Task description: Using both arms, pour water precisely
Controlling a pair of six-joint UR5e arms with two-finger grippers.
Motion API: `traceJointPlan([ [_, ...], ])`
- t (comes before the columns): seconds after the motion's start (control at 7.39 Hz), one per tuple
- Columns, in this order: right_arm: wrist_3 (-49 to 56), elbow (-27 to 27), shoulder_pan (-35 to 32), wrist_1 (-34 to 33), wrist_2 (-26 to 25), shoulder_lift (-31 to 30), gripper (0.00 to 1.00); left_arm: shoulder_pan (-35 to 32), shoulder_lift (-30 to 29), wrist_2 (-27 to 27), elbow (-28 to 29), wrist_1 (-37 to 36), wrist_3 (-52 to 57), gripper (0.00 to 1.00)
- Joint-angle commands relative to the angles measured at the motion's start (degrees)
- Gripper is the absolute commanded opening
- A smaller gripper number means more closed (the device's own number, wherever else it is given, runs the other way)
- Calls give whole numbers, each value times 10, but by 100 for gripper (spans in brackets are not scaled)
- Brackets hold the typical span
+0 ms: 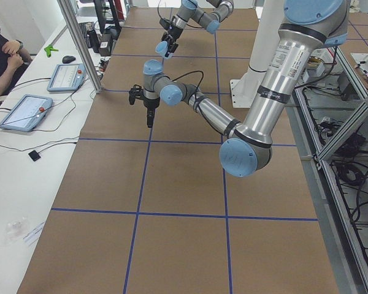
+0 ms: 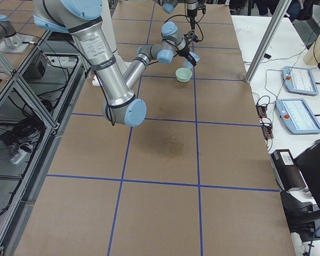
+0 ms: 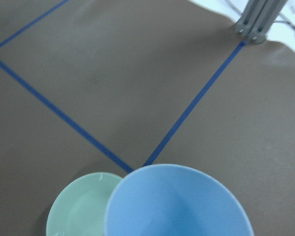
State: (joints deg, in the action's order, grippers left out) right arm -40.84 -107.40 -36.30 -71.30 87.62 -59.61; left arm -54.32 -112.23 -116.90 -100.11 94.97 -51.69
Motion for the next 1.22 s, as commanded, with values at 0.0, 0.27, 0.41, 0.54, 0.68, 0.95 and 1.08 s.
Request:
traceJointPlan([
  [0.0,-78,-61,-2,3,-138,-120,0,0,3,0,0,0,-1,100],
  [0.27,-200,-80,-2,3,-246,-200,0,0,4,0,0,0,-2,100],
  [0.41,-270,-86,-2,3,-270,-242,0,0,4,1,0,0,-2,100],
  [0.54,-305,-84,-1,3,-339,-302,0,0,4,0,-1,0,-3,100],
  [0.68,-359,-79,4,4,-372,-350,0,0,3,0,-3,0,-18,100],
  [0.95,-457,-35,53,4,-457,-372,0,1,3,0,-5,0,-27,100],
  [1.08,-507,-13,94,3,-487,-373,0,1,3,0,-2,0,-25,100],
])
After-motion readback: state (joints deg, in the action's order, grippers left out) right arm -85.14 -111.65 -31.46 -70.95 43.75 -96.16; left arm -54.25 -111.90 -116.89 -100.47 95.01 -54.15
